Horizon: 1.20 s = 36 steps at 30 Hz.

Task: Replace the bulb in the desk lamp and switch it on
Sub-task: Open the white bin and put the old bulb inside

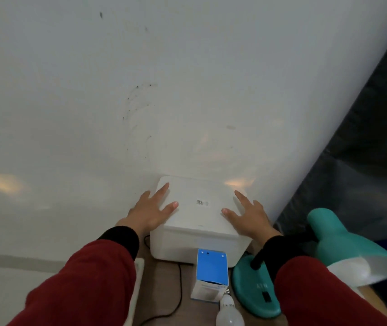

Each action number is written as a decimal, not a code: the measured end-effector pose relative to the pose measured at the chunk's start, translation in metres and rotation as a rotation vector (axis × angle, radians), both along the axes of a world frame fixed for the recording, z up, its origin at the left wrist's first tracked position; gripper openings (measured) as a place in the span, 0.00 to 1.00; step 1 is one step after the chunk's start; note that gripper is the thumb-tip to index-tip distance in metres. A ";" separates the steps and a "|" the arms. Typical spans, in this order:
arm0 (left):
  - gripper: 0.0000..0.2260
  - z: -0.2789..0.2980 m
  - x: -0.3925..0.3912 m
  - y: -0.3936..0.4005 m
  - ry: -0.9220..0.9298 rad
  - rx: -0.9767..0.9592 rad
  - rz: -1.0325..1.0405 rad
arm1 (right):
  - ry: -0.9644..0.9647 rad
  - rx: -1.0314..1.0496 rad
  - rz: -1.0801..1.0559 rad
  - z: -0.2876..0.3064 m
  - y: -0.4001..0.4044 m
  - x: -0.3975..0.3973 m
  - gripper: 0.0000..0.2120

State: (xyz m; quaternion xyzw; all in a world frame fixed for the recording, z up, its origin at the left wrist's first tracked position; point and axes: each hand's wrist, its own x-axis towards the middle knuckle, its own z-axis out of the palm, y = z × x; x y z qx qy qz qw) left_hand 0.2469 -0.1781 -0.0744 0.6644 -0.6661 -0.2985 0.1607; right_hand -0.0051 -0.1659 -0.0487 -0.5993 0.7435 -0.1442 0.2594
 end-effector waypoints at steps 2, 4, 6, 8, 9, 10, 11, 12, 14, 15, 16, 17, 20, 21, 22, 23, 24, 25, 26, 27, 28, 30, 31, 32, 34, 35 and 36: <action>0.40 -0.005 0.001 -0.004 -0.001 0.013 -0.028 | -0.003 0.015 0.011 -0.006 -0.005 0.000 0.38; 0.39 -0.006 -0.001 -0.004 0.033 0.021 -0.041 | 0.007 -0.009 0.015 -0.009 -0.008 0.000 0.38; 0.33 -0.009 -0.004 -0.006 0.089 0.007 -0.020 | 0.020 -0.042 0.018 -0.008 -0.008 -0.001 0.37; 0.31 -0.013 -0.004 -0.009 0.118 -0.008 0.008 | 0.032 -0.054 0.033 -0.007 -0.008 -0.003 0.37; 0.31 -0.014 -0.004 -0.010 0.127 -0.006 0.014 | 0.039 -0.051 0.041 -0.006 -0.008 -0.004 0.37; 0.31 -0.015 -0.004 -0.010 0.137 0.003 0.018 | 0.044 -0.044 0.046 -0.005 -0.008 -0.005 0.37; 0.31 -0.014 -0.004 -0.010 0.143 0.015 0.025 | 0.045 -0.036 0.046 -0.004 -0.008 -0.005 0.37; 0.30 -0.013 -0.004 -0.010 0.134 0.025 0.034 | 0.044 -0.029 0.044 -0.003 -0.008 -0.005 0.37; 0.30 -0.010 -0.004 -0.011 0.097 0.026 0.041 | 0.051 -0.020 0.042 0.000 -0.008 -0.006 0.37; 0.31 -0.008 -0.004 -0.011 0.087 0.026 0.044 | 0.054 -0.014 0.042 0.001 -0.009 -0.007 0.38; 0.31 -0.008 -0.003 -0.012 0.079 0.026 0.047 | 0.052 -0.007 0.041 0.002 -0.009 -0.008 0.38; 0.32 -0.008 -0.003 -0.012 0.077 0.029 0.053 | 0.046 0.000 0.037 0.003 -0.009 -0.008 0.38; 0.33 -0.013 -0.002 -0.011 0.110 0.008 0.088 | 0.015 0.009 0.015 0.003 -0.010 -0.010 0.39; 0.34 -0.013 -0.002 -0.009 0.143 -0.005 0.109 | -0.004 0.001 0.003 0.002 -0.010 -0.011 0.39; 0.34 -0.014 -0.003 -0.007 0.182 -0.020 0.129 | -0.030 -0.009 -0.014 0.001 -0.010 -0.012 0.39; 0.34 -0.014 -0.004 -0.005 0.215 -0.039 0.142 | -0.066 -0.020 -0.034 -0.001 -0.009 -0.013 0.39; 0.33 -0.014 -0.005 -0.004 0.235 -0.057 0.151 | -0.110 -0.032 -0.057 -0.003 -0.009 -0.014 0.40; 0.33 -0.013 -0.006 -0.002 0.247 -0.074 0.161 | -0.156 -0.050 -0.078 -0.006 -0.009 -0.016 0.40; 0.33 -0.013 -0.007 -0.001 0.262 -0.088 0.168 | -0.197 -0.067 -0.096 -0.010 -0.009 -0.016 0.41; 0.32 -0.013 -0.008 0.000 0.278 -0.099 0.174 | -0.234 -0.086 -0.114 -0.013 -0.008 -0.017 0.41; 0.32 -0.013 -0.008 0.000 0.292 -0.104 0.183 | -0.273 -0.104 -0.135 -0.016 -0.007 -0.017 0.41; 0.31 -0.014 -0.008 0.001 0.316 -0.109 0.196 | -0.371 -0.142 -0.174 -0.022 -0.006 -0.017 0.42; 0.31 -0.015 -0.008 0.002 0.332 -0.110 0.198 | -0.416 -0.163 -0.193 -0.025 -0.005 -0.016 0.41; 0.31 -0.016 -0.007 0.001 0.353 -0.112 0.199 | -0.448 -0.182 -0.207 -0.026 -0.004 -0.016 0.41; 0.30 -0.017 -0.006 0.002 0.398 -0.127 0.195 | -0.487 -0.219 -0.221 -0.029 -0.003 -0.015 0.40; 0.30 -0.016 -0.006 0.002 0.405 -0.137 0.188 | -0.504 -0.236 -0.221 -0.030 -0.003 -0.014 0.39; 0.29 -0.016 -0.007 0.003 0.400 -0.148 0.181 | -0.521 -0.248 -0.222 -0.032 -0.003 -0.014 0.39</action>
